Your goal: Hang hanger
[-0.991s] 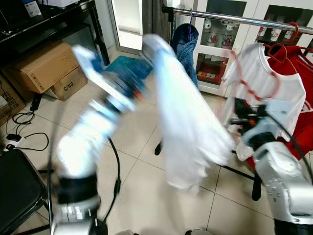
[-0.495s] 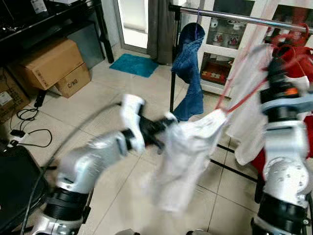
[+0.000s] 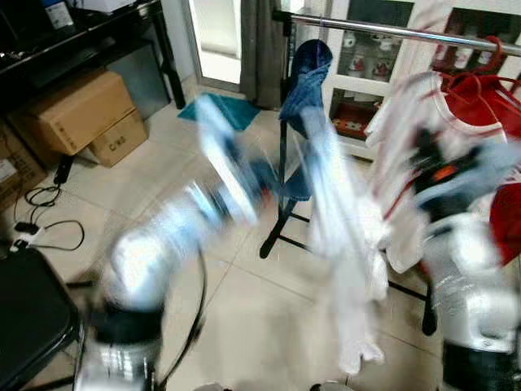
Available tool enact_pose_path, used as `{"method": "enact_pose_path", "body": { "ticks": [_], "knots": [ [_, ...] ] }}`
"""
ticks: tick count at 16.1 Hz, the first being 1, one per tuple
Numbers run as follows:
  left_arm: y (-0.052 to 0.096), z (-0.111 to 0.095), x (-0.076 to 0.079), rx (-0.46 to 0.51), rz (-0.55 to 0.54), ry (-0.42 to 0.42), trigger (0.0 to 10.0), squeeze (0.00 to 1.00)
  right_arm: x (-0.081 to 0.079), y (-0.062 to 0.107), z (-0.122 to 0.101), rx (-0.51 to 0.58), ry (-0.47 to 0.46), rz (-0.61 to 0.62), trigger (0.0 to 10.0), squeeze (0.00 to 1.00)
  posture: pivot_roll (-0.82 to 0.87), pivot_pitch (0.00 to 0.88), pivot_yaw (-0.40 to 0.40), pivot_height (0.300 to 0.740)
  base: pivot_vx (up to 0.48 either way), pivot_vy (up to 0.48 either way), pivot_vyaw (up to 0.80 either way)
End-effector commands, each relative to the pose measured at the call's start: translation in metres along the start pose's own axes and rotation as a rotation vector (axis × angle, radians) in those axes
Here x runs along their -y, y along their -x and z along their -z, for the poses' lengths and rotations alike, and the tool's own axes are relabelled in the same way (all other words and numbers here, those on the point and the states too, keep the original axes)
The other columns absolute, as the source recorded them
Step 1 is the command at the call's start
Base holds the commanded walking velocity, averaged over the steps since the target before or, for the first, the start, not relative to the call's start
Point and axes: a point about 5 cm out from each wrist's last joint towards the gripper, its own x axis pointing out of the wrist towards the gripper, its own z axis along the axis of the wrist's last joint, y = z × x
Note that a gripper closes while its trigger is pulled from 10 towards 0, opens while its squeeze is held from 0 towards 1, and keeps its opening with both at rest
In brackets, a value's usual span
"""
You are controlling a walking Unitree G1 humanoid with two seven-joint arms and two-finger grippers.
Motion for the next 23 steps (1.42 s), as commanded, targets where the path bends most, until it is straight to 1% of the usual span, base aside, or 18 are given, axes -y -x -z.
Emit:
{"method": "enact_pose_path", "body": {
  "ticks": [1,3,5,6,7,8,9,10,11,13,16,17,18,19,20,21,22,23],
  "knots": [
    [0.002,-0.038,-0.006,0.168,-0.034,-0.009,0.0,0.00,-0.007,0.000,0.003,0.006,0.052,-0.061,0.0,0.00,-0.10,0.032,0.081,0.740,0.000,0.000,0.00],
    [0.000,-0.059,-0.012,0.238,-0.085,-0.032,0.0,0.00,-0.018,-0.002,0.008,-0.005,0.051,-0.122,0.0,0.00,-0.10,0.028,0.088,0.740,0.000,0.000,0.00],
    [-0.001,-0.058,-0.015,0.232,-0.107,-0.015,0.0,0.00,-0.031,-0.005,0.012,0.001,0.039,-0.180,0.0,0.00,-0.10,0.026,0.095,0.740,0.000,0.000,0.00],
    [-0.003,-0.042,-0.017,0.145,-0.124,0.006,0.0,0.00,-0.038,-0.010,0.012,0.017,-0.033,-0.171,0.0,0.00,-0.10,0.026,0.095,0.740,0.000,0.000,0.00],
    [-0.006,-0.017,-0.014,0.029,-0.106,0.042,0.0,0.00,-0.040,-0.017,0.011,0.039,-0.140,-0.133,0.0,0.00,-0.10,0.026,0.095,0.740,0.000,0.000,0.00],
    [-0.010,0.021,-0.006,-0.126,-0.082,0.136,0.0,0.00,-0.039,-0.029,0.005,0.088,-0.311,-0.065,0.0,0.00,-0.10,0.030,0.102,0.740,0.000,0.000,0.00],
    [-0.007,0.047,-0.002,-0.260,-0.081,0.157,0.0,0.00,-0.037,-0.037,-0.002,0.131,-0.425,-0.020,0.0,0.00,-0.10,0.029,0.105,0.740,0.000,0.000,0.00],
    [-0.004,0.060,-0.002,-0.332,-0.092,0.140,0.0,0.00,-0.035,-0.041,-0.006,0.157,-0.462,-0.004,0.0,0.00,-0.10,0.029,0.105,0.740,0.000,0.000,0.00],
    [0.004,0.073,-0.003,-0.426,-0.116,0.075,0.0,0.00,-0.030,-0.046,-0.015,0.199,-0.510,0.022,0.0,0.00,-0.10,0.033,0.109,0.740,0.000,0.000,0.00],
    [0.018,0.068,-0.011,-0.435,-0.177,0.031,0.0,0.00,-0.018,-0.046,-0.022,0.232,-0.441,0.048,0.0,0.00,-0.10,0.038,0.107,0.740,0.000,0.000,0.00],
    [0.037,0.069,-0.014,-0.505,-0.209,0.002,0.0,0.00,-0.001,-0.041,-0.026,0.281,-0.479,0.102,0.0,0.00,-0.10,0.040,0.105,0.740,0.000,0.000,0.00],
    [0.049,0.073,-0.018,-0.555,-0.242,-0.027,0.0,0.00,0.004,-0.040,-0.029,0.303,-0.510,0.116,0.0,0.00,-0.10,0.042,0.106,0.740,0.000,0.000,0.00],
    [0.076,0.074,-0.032,-0.617,-0.371,-0.105,0.0,0.00,0.018,-0.036,-0.039,0.365,-0.602,0.153,0.0,0.00,-0.10,0.043,0.106,0.740,0.000,0.000,0.00],
    [0.093,0.065,-0.049,-0.602,-0.512,-0.187,0.0,0.00,0.029,-0.034,-0.049,0.417,-0.667,0.180,0.0,0.00,-0.10,0.043,0.105,0.740,0.000,0.000,0.00],
    [0.109,0.050,-0.069,-0.549,-0.695,-0.273,0.0,0.00,0.037,-0.033,-0.057,0.454,-0.688,0.187,0.0,0.00,-0.10,0.043,0.105,0.740,0.000,0.000,0.00],
    [0.132,0.028,-0.094,-0.459,-0.955,-0.343,0.0,0.00,0.041,-0.034,-0.066,0.475,-0.671,0.166,0.0,0.00,-0.10,0.040,0.101,0.740,0.000,0.000,0.00],
    [0.157,0.016,-0.110,-0.462,-1.125,-0.412,0.0,0.00,0.034,-0.038,-0.074,0.464,-0.606,0.093,0.0,0.00,-0.10,0.039,0.102,0.740,0.000,0.000,0.00],
    [0.159,0.023,-0.112,-0.525,-1.086,-0.444,0.0,0.00,0.017,-0.041,-0.076,0.428,-0.536,0.005,0.0,0.00,-0.11,0.039,0.103,0.740,0.000,0.000,0.00]
  ]
}}
